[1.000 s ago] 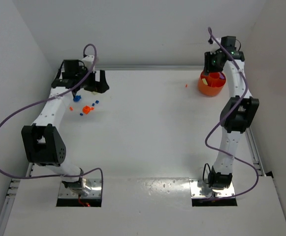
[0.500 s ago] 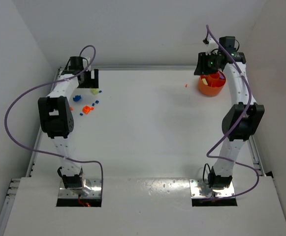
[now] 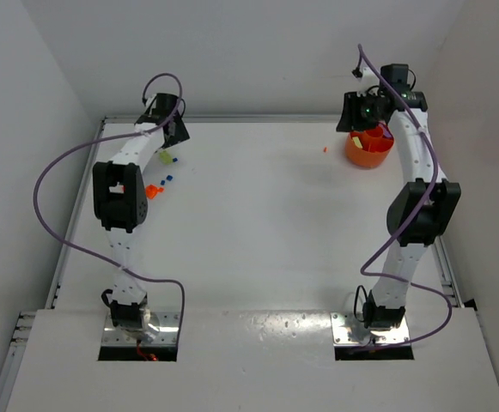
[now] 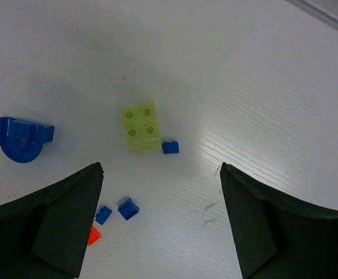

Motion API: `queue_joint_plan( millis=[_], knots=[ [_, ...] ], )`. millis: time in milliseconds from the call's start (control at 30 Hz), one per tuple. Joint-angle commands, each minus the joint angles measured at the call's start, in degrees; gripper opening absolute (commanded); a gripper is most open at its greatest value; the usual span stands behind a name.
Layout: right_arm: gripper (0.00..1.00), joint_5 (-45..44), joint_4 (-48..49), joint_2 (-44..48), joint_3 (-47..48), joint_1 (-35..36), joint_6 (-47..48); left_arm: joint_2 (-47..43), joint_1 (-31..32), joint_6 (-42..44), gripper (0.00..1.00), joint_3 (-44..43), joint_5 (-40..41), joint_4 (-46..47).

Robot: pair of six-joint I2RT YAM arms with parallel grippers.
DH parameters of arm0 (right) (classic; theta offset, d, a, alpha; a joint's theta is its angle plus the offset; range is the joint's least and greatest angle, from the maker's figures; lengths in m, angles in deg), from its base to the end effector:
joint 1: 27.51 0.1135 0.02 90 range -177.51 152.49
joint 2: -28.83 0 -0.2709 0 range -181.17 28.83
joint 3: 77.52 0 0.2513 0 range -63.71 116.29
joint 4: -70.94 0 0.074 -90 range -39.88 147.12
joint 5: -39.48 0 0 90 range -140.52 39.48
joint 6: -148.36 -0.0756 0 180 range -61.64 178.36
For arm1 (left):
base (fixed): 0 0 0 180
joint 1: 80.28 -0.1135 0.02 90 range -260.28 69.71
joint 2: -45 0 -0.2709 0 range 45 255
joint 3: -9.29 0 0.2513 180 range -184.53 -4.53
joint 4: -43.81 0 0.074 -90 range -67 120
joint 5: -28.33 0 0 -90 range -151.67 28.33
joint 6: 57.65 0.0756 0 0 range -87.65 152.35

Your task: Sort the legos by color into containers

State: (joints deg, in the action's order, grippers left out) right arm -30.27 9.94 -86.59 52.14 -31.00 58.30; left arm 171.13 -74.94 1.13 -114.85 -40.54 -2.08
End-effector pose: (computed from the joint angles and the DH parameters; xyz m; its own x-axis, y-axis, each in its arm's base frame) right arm 0.4798 -0.0030 0.3144 -0.7273 0.0453 -0.6848 -0.1788 0.9508 0.2529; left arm 0.5280 -0.0220 0.2164 -0.5518 -0.4340 -0.7122 -0.5144 0.8492 -0.1190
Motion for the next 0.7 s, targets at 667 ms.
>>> queue_joint_plan(
  millis=[667],
  knots=[
    [0.44,2.07,1.21,-0.34,-1.77,0.5,-0.03,11.07,-4.55,-7.01,0.74,-8.32,-1.52,-2.38]
  ],
)
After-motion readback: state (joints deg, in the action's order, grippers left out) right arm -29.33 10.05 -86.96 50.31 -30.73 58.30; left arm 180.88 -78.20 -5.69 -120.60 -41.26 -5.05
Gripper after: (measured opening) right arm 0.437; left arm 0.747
